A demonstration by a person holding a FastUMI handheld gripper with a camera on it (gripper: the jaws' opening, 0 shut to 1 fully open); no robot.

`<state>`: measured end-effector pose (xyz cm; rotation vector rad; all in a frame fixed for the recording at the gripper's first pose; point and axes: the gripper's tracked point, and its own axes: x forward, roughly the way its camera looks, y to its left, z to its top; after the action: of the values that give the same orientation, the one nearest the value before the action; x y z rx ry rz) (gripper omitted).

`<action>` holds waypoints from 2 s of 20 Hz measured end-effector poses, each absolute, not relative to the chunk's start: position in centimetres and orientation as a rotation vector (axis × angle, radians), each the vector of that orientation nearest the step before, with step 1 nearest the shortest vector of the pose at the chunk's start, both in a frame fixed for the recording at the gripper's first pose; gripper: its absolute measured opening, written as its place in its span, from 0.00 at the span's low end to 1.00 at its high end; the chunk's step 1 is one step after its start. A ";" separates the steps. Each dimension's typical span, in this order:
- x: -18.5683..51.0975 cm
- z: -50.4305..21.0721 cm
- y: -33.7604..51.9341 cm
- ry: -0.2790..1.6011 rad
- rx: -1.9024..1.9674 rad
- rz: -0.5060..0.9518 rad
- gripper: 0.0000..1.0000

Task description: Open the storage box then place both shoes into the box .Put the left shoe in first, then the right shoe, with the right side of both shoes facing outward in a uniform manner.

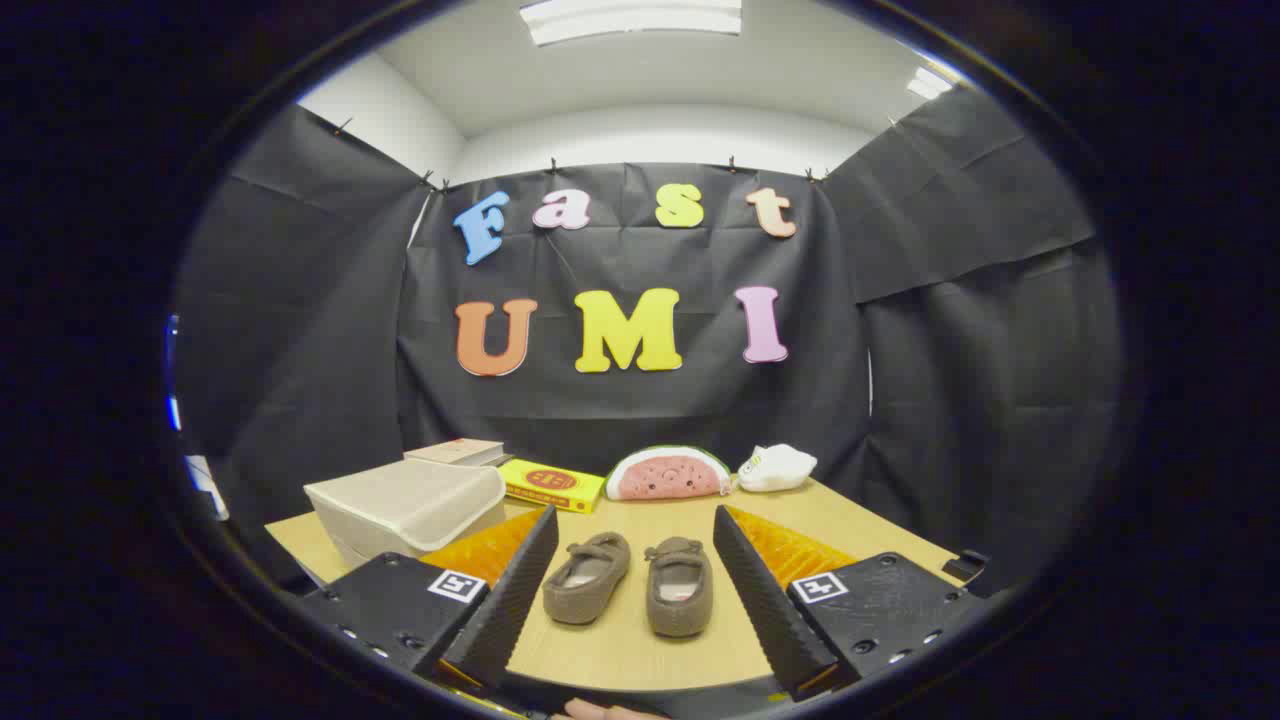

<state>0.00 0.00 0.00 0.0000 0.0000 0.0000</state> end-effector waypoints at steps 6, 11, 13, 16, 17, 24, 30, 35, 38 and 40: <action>-0.3 0.9 1.4 -0.002 0.000 0.011 0.95; -0.4 0.4 3.1 0.017 0.010 0.023 0.95; 0.0 -0.2 4.1 0.031 0.004 0.039 0.95; 0.7 -0.8 4.6 0.041 -0.014 0.041 0.95; 1.0 -0.8 5.1 0.040 -0.014 0.048 0.95; 5.7 -1.9 7.6 0.129 0.029 0.122 0.95; 11.0 -2.5 10.6 0.244 0.143 0.281 0.96; 15.7 -4.5 14.1 0.399 0.270 0.454 0.96; 18.3 -6.1 16.6 0.501 0.358 0.553 0.96; 19.7 -6.9 18.3 0.552 0.463 0.617 0.96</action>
<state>19.68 18.29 -6.94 0.4626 0.5516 0.6174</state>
